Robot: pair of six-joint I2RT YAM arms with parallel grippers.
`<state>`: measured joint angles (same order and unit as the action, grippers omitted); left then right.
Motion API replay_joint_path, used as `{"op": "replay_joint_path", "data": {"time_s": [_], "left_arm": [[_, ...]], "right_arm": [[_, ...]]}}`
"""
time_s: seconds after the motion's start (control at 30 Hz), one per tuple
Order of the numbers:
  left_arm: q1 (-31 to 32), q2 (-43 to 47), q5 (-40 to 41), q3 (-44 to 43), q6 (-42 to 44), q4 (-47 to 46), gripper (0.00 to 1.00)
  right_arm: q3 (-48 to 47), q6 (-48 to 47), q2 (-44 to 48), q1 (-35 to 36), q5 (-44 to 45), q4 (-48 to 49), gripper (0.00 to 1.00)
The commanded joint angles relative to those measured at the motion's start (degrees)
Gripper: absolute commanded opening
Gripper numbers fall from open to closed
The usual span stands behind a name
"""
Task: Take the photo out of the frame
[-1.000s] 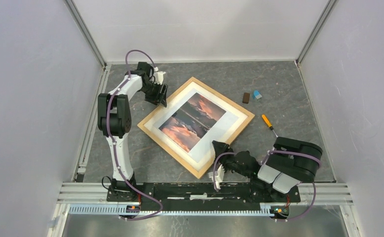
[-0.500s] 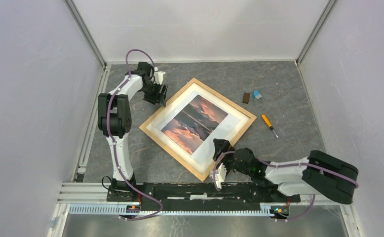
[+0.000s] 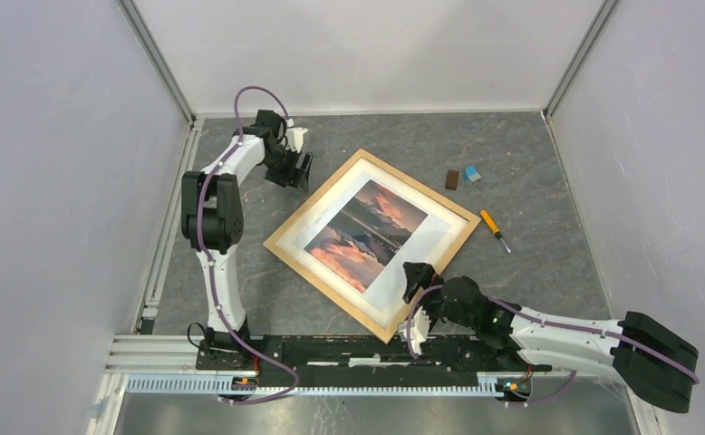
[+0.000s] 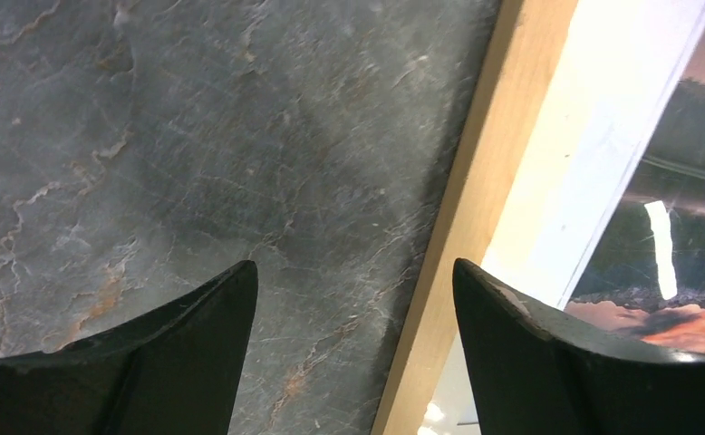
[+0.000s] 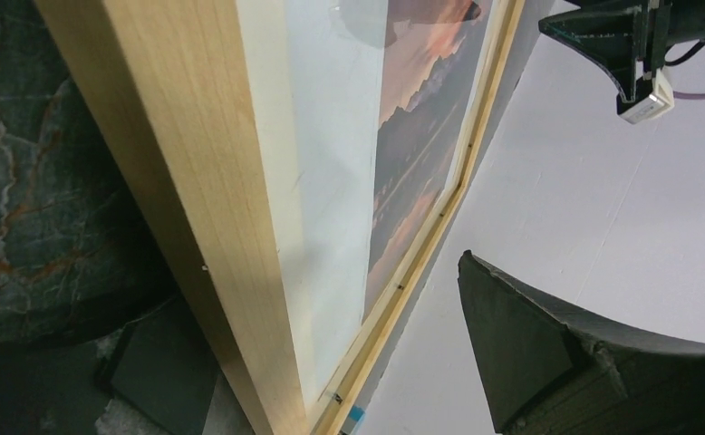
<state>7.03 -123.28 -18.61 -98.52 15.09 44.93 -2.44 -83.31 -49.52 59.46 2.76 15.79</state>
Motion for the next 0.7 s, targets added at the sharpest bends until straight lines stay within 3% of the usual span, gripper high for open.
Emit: {"op": "replay_joint_path", "data": {"time_s": [0.0, 0.1, 0.23, 0.33, 0.53, 0.67], "left_arm": [[3.00, -0.21, -2.36, -2.82, 4.22, 1.27, 0.87], [4.22, 0.14, -2.55, -2.65, 4.57, 1.49, 0.91], [4.32, 0.22, -3.83, -3.11, 4.76, 2.31, 0.95], [4.34, 0.61, -4.15, -3.13, 5.34, 2.68, 1.00], [4.32, 0.89, -4.91, -3.26, 5.58, 2.85, 1.00], [4.31, 1.66, -4.85, -2.69, 5.81, 2.89, 1.00]], "right_arm": [[6.09, -1.56, -2.93, -0.15, -1.90, -14.75, 0.98], [-7.17, 1.80, -8.71, -2.11, -8.02, -30.08, 0.98], [-19.55, 2.14, -12.48, -4.88, -16.02, -41.20, 0.98], [-22.51, -0.71, -10.90, -5.02, -19.38, -46.47, 0.98], [-23.73, -7.65, -9.88, -5.00, -21.10, -54.69, 0.98], [-25.49, 1.48, -10.34, -5.91, -17.19, -49.52, 0.98]]}}
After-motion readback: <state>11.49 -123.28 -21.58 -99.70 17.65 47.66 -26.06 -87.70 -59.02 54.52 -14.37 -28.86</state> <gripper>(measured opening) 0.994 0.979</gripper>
